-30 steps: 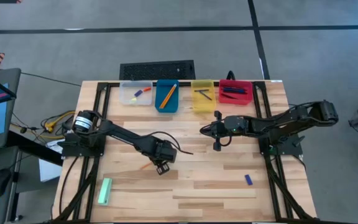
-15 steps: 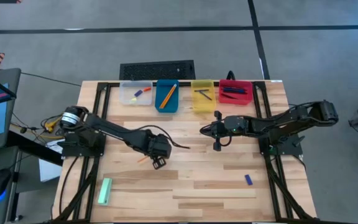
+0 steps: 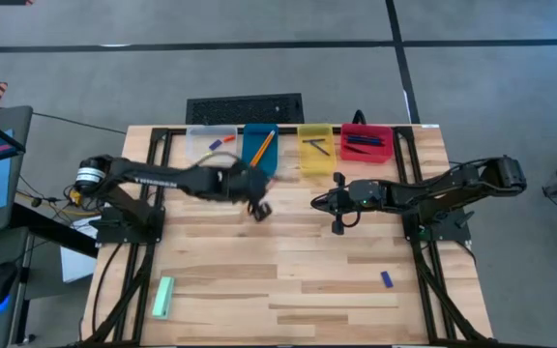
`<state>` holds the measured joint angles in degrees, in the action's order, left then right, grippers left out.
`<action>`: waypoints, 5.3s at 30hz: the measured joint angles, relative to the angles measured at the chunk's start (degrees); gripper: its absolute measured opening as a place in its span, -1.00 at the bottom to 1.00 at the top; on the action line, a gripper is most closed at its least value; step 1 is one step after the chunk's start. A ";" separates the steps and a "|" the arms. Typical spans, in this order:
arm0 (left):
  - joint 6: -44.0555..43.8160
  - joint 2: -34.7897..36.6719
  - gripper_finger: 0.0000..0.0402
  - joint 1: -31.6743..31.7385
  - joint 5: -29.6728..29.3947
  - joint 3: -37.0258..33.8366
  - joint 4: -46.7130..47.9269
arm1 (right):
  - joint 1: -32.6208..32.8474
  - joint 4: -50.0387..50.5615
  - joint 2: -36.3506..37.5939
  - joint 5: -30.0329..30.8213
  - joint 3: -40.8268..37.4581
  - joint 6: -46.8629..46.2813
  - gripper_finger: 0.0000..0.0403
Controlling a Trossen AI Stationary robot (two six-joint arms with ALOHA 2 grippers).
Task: Sort crayons/erasers/pens/pencils in bins
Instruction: Put the orange pencil into the blue bin, then put the blue eraser into the transparent bin
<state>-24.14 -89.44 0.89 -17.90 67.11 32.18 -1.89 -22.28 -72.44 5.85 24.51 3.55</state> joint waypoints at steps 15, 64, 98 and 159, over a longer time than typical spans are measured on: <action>17.89 -0.28 -0.98 24.85 3.70 0.12 -20.39 | -0.27 0.37 0.00 0.00 0.00 0.89 -0.97; 56.35 -15.42 -0.23 29.50 0.94 1.11 -18.94 | -0.90 1.13 -0.02 0.10 -0.02 2.51 -0.97; 52.68 -16.54 -0.96 29.48 -0.09 2.51 -15.97 | -2.01 1.73 0.00 0.11 -0.48 2.49 -0.97; 26.96 18.67 -1.00 19.93 29.48 -43.11 -71.20 | 16.20 51.78 3.70 16.65 14.34 -41.46 -0.99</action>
<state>2.82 -70.77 20.82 11.57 24.00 -39.02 14.31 29.50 -68.74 22.50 38.85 -37.91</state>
